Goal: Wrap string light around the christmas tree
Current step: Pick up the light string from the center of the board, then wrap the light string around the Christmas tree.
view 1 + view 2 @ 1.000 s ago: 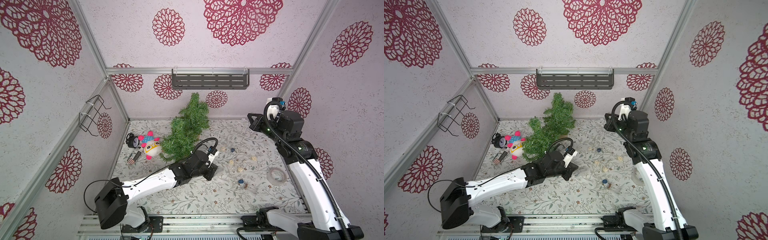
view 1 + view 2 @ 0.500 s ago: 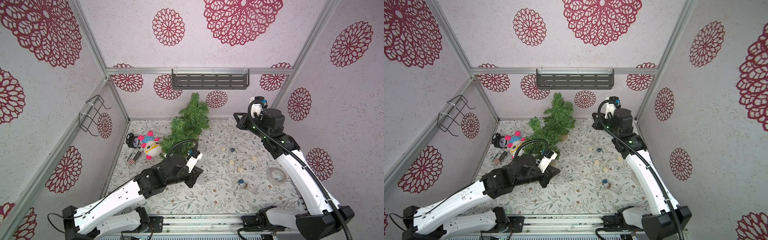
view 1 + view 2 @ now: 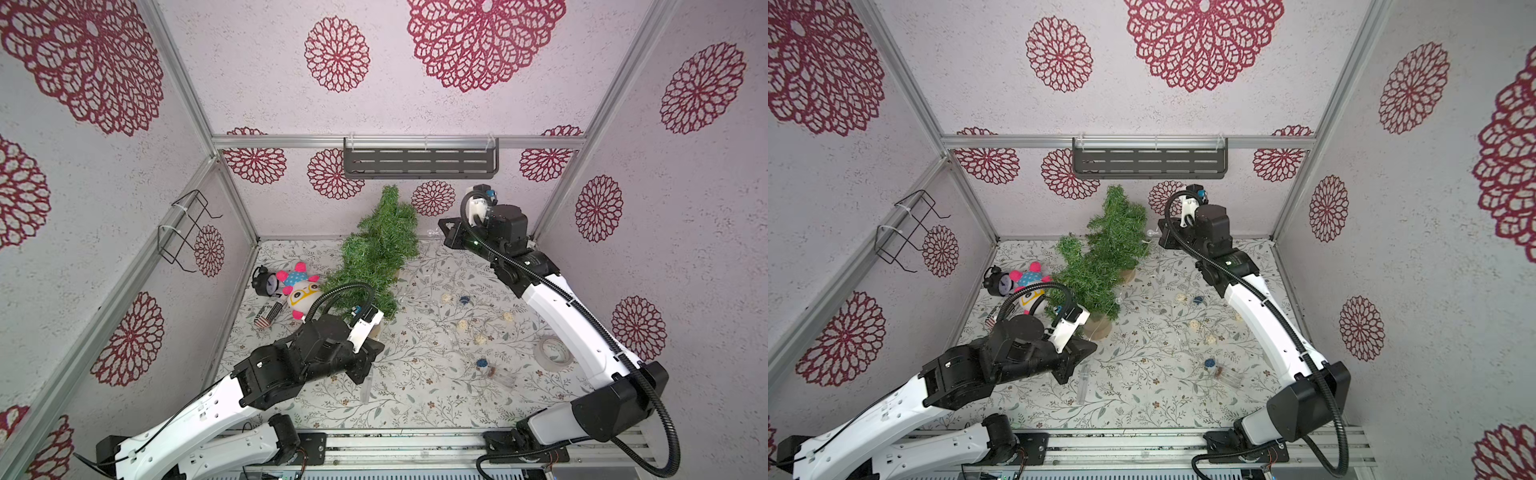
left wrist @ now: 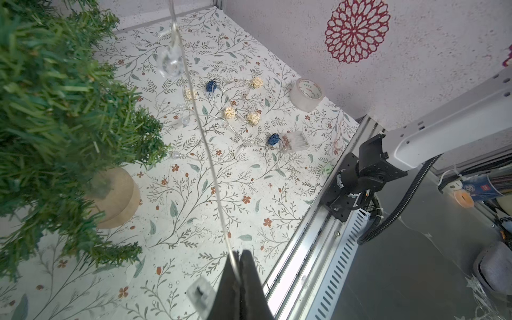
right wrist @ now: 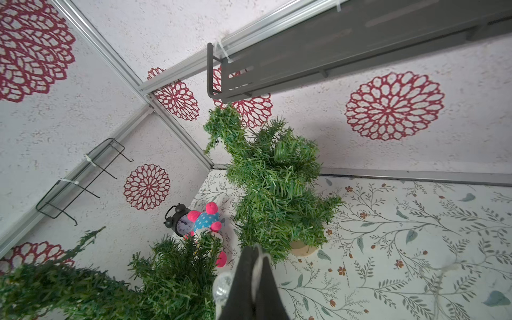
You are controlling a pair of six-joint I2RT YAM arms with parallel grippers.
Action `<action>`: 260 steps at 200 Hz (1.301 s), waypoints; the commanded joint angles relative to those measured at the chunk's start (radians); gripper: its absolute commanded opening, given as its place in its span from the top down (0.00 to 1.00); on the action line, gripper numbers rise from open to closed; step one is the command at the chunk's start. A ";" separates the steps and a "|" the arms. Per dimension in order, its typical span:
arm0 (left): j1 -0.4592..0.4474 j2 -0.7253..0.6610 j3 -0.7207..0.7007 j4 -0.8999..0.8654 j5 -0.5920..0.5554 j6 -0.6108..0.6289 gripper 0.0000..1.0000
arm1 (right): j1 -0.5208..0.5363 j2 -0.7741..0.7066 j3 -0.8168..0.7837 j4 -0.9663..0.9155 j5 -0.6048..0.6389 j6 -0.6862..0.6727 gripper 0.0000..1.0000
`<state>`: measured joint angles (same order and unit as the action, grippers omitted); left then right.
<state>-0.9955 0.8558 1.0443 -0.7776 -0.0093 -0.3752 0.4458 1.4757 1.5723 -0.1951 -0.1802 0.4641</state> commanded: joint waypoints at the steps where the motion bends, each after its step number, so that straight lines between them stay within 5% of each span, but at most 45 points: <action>1: 0.009 -0.021 0.020 -0.053 -0.007 -0.007 1.00 | 0.007 -0.002 0.053 0.040 0.005 -0.015 1.00; 101: 0.046 -0.092 0.071 -0.180 -0.089 0.040 1.00 | 0.020 0.025 0.187 -0.001 -0.043 -0.019 1.00; 157: 0.195 -0.101 0.128 -0.258 -0.188 0.122 1.00 | 0.056 0.058 0.202 0.044 -0.044 -0.008 1.00; 200: 0.329 -0.096 0.168 -0.261 -0.135 0.179 1.00 | 0.074 0.097 0.264 0.046 -0.058 -0.008 1.00; 260: 0.359 -0.076 0.262 -0.216 -0.090 0.263 1.00 | 0.077 0.138 0.389 0.035 -0.053 -0.032 1.00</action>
<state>-0.6498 0.7677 1.2549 -1.0271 -0.1310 -0.1761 0.5220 1.6112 1.8690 -0.1997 -0.2401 0.4629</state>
